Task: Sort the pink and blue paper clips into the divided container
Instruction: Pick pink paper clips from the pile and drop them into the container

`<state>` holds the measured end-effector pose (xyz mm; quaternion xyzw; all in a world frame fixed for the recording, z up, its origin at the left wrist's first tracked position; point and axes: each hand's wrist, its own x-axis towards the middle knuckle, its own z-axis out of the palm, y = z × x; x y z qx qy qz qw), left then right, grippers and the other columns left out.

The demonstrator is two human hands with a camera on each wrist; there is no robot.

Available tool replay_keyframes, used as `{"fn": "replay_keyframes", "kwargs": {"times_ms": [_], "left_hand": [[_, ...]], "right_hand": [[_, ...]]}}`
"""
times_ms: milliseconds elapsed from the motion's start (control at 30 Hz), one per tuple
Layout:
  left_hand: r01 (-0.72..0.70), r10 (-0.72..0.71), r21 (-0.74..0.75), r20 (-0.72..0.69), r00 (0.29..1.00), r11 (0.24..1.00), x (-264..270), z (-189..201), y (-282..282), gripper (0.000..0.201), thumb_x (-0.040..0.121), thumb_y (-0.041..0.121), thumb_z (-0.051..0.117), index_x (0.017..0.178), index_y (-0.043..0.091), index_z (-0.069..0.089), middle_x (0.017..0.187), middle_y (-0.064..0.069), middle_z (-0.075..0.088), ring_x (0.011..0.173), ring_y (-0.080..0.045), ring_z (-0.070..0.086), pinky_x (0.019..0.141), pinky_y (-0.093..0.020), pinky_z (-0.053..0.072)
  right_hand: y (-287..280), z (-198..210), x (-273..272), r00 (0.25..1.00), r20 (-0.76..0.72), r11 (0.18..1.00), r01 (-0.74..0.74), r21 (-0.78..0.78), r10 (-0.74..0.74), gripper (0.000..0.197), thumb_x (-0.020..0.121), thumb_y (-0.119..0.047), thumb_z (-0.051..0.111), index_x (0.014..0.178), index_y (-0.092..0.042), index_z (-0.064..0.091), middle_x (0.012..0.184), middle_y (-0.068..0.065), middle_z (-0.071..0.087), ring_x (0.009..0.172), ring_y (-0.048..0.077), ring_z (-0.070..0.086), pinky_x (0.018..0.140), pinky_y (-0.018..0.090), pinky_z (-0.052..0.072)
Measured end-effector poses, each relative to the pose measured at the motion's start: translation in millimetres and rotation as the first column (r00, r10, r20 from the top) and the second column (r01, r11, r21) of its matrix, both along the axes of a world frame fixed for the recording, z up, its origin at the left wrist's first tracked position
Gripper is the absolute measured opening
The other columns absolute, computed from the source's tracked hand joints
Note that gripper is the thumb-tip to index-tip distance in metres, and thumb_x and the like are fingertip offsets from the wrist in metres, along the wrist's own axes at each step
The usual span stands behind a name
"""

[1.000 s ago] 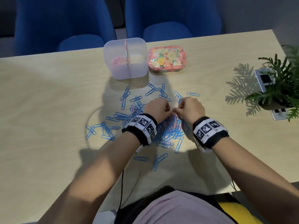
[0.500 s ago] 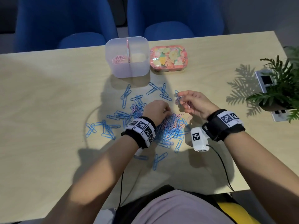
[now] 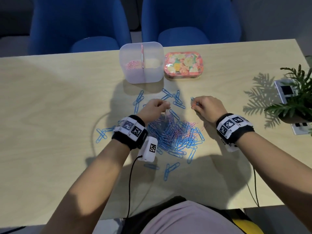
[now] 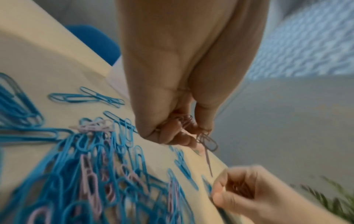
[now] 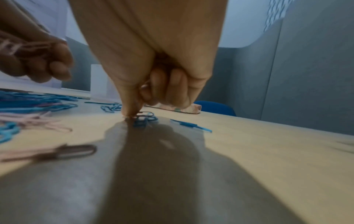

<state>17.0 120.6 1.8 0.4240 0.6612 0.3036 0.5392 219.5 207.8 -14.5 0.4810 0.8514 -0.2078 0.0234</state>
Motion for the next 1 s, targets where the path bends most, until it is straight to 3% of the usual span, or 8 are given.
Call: {"fn": "replay_keyframes", "kwargs": {"times_ms": [167,333,467,567,700,867,933,1000], "left_hand": [[-0.310,0.293,0.093,0.162,0.942,0.946,-45.3,24.9,31.5,0.027,0.100,0.015,0.036,0.076,0.016,0.049,0.074,0.002,0.055,0.050,0.004,0.048,0.051,-0.013,0.035],[-0.390,0.448,0.336,-0.113,0.887,0.857,-86.8,49.6,90.5,0.033,0.095,0.009,0.038,0.064,0.020,0.043,0.065,0.003,0.050,0.058,-0.005,0.047,0.057,-0.017,0.039],[-0.364,0.427,0.259,-0.259,0.866,0.895,-105.2,39.3,120.9,0.029,0.091,0.015,0.040,0.063,0.022,0.048,0.075,-0.003,0.059,0.071,-0.019,0.050,0.069,-0.027,0.041],[-0.327,0.380,0.200,-0.362,0.851,0.924,-108.2,34.1,122.9,0.027,0.087,0.014,0.040,0.067,0.010,0.056,0.075,-0.007,0.058,0.072,-0.023,0.050,0.067,-0.029,0.042],[-0.245,0.346,0.271,-0.436,0.831,0.931,-108.3,40.0,105.9,0.021,0.087,0.013,0.041,0.077,0.008,0.060,0.079,-0.010,0.053,0.073,-0.020,0.049,0.062,-0.023,0.042],[-0.309,0.485,0.460,-0.334,0.808,0.832,-112.7,49.9,63.2,0.026,0.088,0.007,0.046,0.098,0.005,0.069,0.096,-0.002,0.067,0.087,-0.008,0.057,0.071,-0.005,0.041],[-0.333,0.482,0.452,-0.269,0.834,0.827,-110.7,45.6,41.4,0.026,0.086,0.002,0.046,0.099,0.002,0.068,0.100,-0.009,0.069,0.089,-0.011,0.059,0.077,-0.008,0.043],[-0.311,0.442,0.409,-0.279,0.852,0.858,-107.9,39.0,18.6,0.024,0.086,0.002,0.048,0.098,0.003,0.068,0.100,-0.011,0.069,0.090,-0.013,0.059,0.082,-0.017,0.045]], "right_hand": [[4.9,6.1,-5.6,0.919,-0.336,0.976,0.166,-0.139,-0.204,0.012,0.091,-0.011,0.050,0.080,-0.016,0.050,0.067,-0.015,0.048,0.066,0.016,0.048,0.059,0.022,0.029],[17.1,11.1,-25.0,0.762,-0.495,0.900,0.273,-0.339,-0.417,0.023,0.098,-0.018,0.038,0.076,-0.024,0.039,0.074,0.007,0.053,0.048,-0.001,0.049,0.052,0.020,0.042],[22.1,32.9,-53.3,0.572,-0.520,0.740,0.255,-0.623,-0.635,0.024,0.094,0.003,0.033,0.083,-0.015,0.046,0.066,0.010,0.048,0.032,0.002,0.045,0.031,0.015,0.033],[34.6,52.8,-81.9,0.491,-0.454,0.576,0.126,-0.808,-0.744,0.016,0.094,-0.001,0.038,0.096,-0.001,0.053,0.070,0.010,0.049,0.046,0.011,0.051,0.040,0.019,0.040],[45.6,76.0,-133.4,0.363,-0.374,0.400,-0.007,-0.917,-0.853,0.017,0.094,-0.005,0.036,0.085,-0.003,0.050,0.076,0.013,0.053,0.063,0.023,0.056,0.056,0.028,0.053],[45.0,99.2,-201.9,0.364,-0.375,0.369,-0.089,-0.925,-0.852,0.024,0.092,-0.007,0.029,0.071,-0.007,0.040,0.070,0.012,0.042,0.060,0.023,0.040,0.058,0.029,0.038],[45.7,101.3,-219.1,0.361,-0.353,0.353,-0.069,-0.933,-0.863,0.020,0.096,-0.015,0.033,0.081,-0.007,0.043,0.079,0.011,0.039,0.067,0.022,0.041,0.062,0.031,0.041],[47.8,98.1,-229.8,0.399,-0.326,0.306,-0.115,-0.945,-0.857,0.026,0.096,-0.022,0.037,0.112,-0.003,0.044,0.095,0.012,0.038,0.093,0.028,0.044,0.079,0.046,0.048]]}}
